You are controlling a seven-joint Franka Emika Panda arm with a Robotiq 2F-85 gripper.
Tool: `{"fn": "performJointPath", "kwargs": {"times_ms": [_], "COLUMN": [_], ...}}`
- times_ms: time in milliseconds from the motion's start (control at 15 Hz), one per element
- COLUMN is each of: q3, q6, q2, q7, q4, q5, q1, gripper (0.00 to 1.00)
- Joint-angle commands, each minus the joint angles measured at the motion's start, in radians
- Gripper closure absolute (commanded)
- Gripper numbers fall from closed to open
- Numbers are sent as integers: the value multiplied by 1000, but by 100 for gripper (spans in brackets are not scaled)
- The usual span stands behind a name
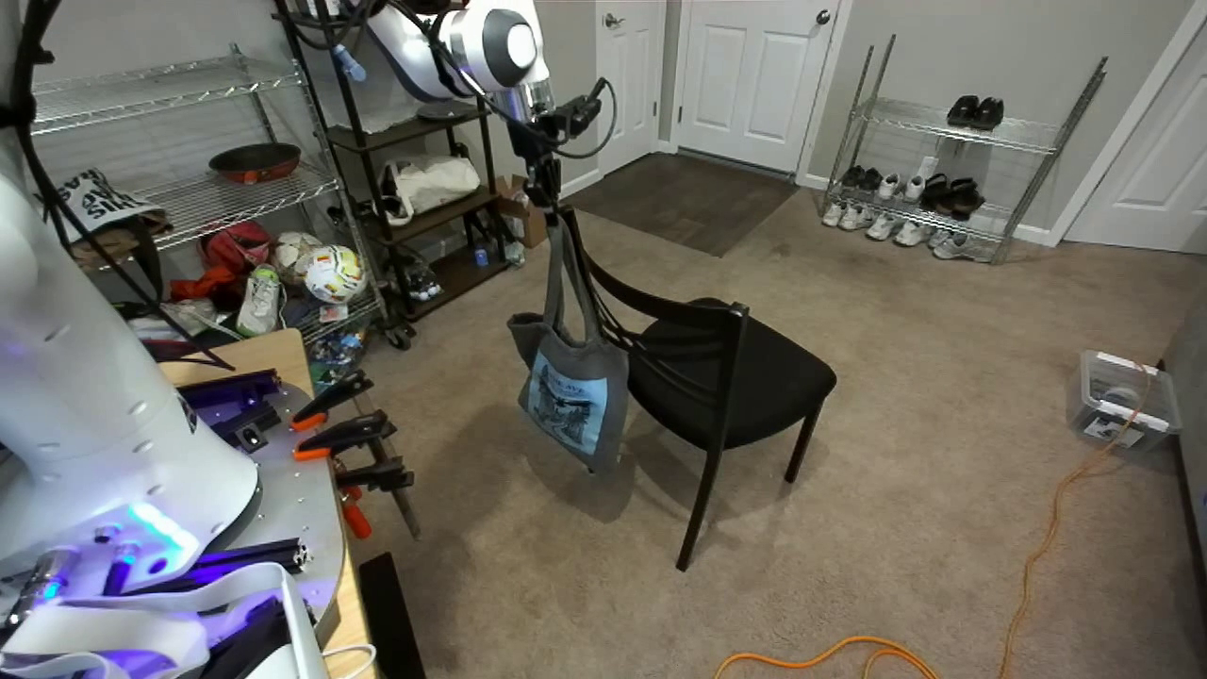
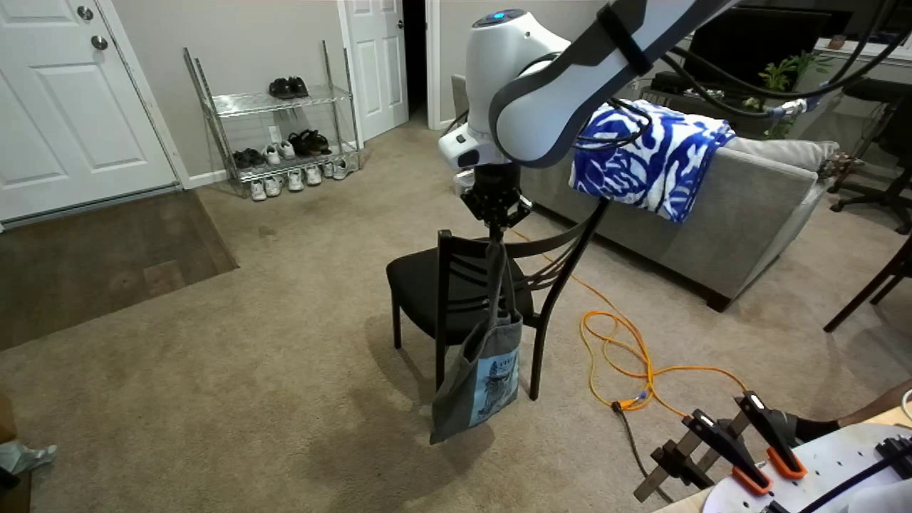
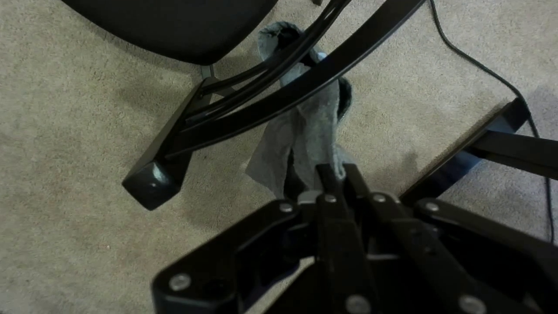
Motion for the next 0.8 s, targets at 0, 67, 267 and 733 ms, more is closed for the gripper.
{"fn": "performJointPath", "kwargs": {"times_ms": [0, 67, 267, 733], "q3": [12, 13, 20, 70], "q6": [7, 3, -7, -58], "q2": [30, 42, 75, 175], "q7": [44, 50, 62, 33], "q4": [44, 61, 116, 272], "q5": [-20, -23, -21, 3], "q1": [9, 16, 36, 87], "gripper": [98, 98, 98, 98]}}
